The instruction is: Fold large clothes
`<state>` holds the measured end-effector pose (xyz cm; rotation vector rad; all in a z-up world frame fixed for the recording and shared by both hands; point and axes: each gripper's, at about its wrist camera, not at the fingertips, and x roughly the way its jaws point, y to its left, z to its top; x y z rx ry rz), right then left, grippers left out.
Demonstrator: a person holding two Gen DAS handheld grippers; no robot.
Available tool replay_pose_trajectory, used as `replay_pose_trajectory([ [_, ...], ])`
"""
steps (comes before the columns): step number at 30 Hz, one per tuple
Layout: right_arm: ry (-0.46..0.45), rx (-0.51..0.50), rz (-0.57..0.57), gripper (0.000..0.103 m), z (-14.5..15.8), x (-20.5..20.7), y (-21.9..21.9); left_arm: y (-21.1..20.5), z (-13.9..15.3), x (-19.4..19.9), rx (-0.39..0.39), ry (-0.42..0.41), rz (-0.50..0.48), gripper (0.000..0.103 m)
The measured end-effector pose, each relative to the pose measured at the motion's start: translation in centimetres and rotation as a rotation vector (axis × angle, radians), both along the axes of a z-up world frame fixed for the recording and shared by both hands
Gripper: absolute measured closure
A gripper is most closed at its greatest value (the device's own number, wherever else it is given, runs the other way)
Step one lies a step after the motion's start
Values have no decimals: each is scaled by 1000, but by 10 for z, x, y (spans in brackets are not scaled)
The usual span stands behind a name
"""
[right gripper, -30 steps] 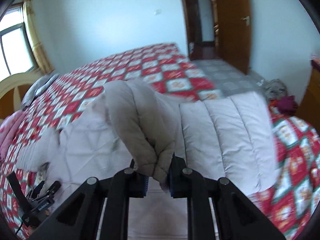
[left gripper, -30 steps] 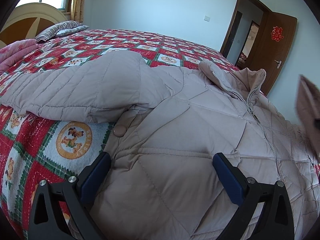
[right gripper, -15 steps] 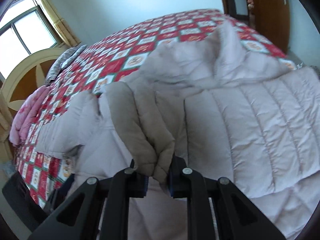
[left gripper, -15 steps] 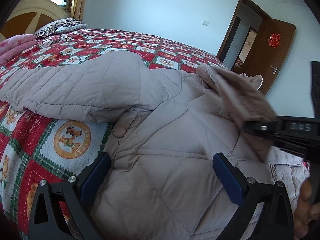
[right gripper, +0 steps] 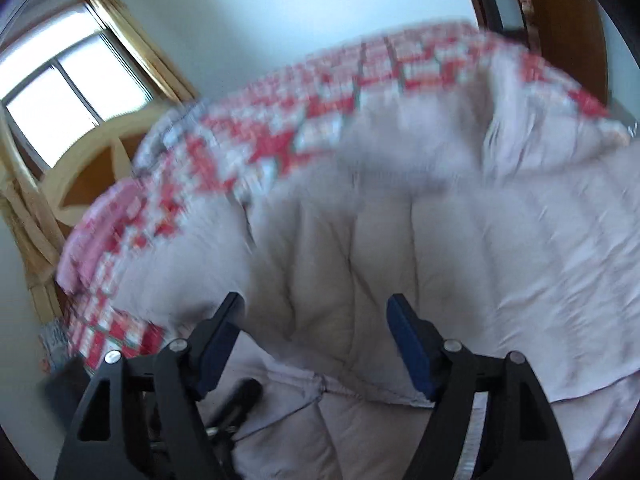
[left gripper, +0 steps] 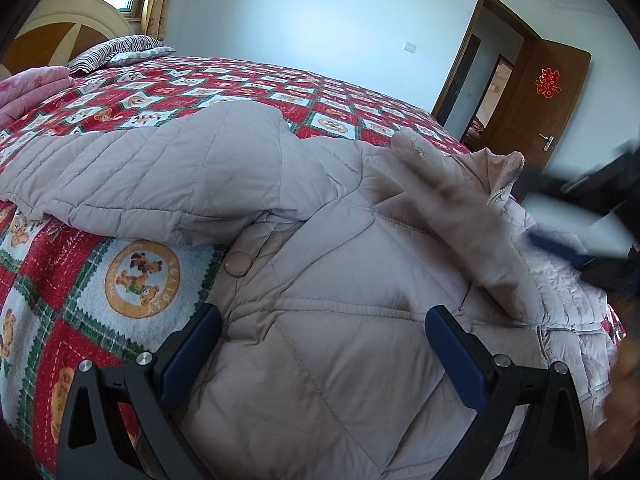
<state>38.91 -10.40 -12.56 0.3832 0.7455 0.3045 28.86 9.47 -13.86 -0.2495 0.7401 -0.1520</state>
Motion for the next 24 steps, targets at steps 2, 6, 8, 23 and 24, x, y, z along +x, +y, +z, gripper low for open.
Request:
replay_pose_trajectory([
  [2, -59, -28, -73, 26, 20, -13, -29, 0, 0, 0, 4, 2, 0, 1],
  [6, -45, -259, -377, 60, 29, -35, -108, -1, -1, 2, 10, 4, 2, 1],
  [8, 42, -338, -452, 82, 12, -34, -140, -1, -1, 2, 16, 6, 3, 1],
  [23, 187, -522, -559, 74, -48, -34, -173, -18, -1, 7, 169, 63, 23, 1],
  [24, 162, -519, -564, 68, -47, -39, -171, -17, 1, 5, 179, 64, 25, 1],
])
